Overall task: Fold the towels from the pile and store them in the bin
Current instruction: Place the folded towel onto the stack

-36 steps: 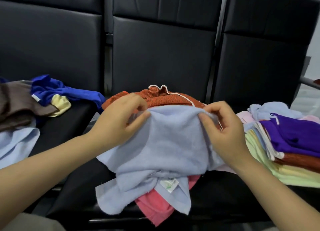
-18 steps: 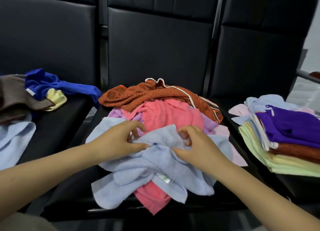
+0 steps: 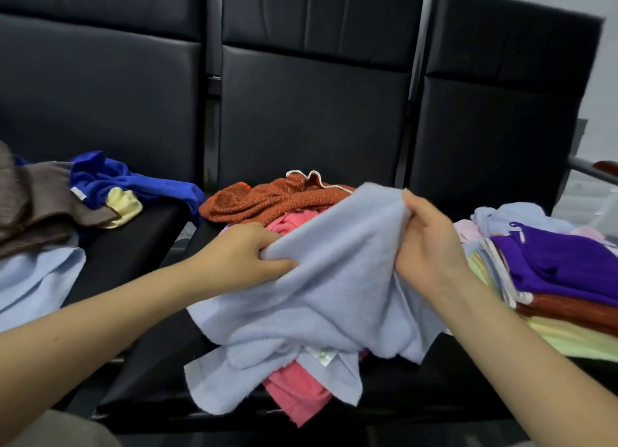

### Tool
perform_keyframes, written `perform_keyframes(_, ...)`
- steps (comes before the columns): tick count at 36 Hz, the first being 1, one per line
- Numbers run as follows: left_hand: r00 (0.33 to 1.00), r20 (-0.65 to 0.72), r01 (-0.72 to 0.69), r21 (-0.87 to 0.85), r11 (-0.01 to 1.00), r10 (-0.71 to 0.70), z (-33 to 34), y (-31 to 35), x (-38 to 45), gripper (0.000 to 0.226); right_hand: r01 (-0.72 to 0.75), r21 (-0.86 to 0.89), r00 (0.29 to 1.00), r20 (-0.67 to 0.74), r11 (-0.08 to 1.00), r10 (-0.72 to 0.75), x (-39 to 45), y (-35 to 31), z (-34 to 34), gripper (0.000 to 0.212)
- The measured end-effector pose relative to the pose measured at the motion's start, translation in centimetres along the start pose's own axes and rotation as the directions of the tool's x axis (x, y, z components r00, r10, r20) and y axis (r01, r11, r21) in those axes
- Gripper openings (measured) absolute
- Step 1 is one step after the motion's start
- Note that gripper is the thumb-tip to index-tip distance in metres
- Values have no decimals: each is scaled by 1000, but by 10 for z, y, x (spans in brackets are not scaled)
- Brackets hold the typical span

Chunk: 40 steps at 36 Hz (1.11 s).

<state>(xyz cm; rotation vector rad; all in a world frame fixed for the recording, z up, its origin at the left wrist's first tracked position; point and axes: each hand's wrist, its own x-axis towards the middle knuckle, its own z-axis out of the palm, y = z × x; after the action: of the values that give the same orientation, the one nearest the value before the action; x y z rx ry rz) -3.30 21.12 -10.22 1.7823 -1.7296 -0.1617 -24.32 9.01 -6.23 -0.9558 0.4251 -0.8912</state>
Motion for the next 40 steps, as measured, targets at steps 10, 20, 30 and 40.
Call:
perform_keyframes(10,966,64,255,-375,891,-250,-29,-20,21,32,8,-7,973,-232,1000,-9,46,-57,-22,21)
perform_keyframes(20,798,-404,256,-445,858,-448,-80,-65,110,24,40,-671,873,-337,741,-353,136,-76,-27,14)
perform_keyframes(30,712,-366,598,-133,791,-600,-25,-84,126,58,-154,-881,907,-306,448,-289,150,-2,-59,53)
perform_keyframes(40,933,-156,301,-154,941,-324,1,-22,23,29,156,-894,909,-37,421,-414,25,9,-86,2)
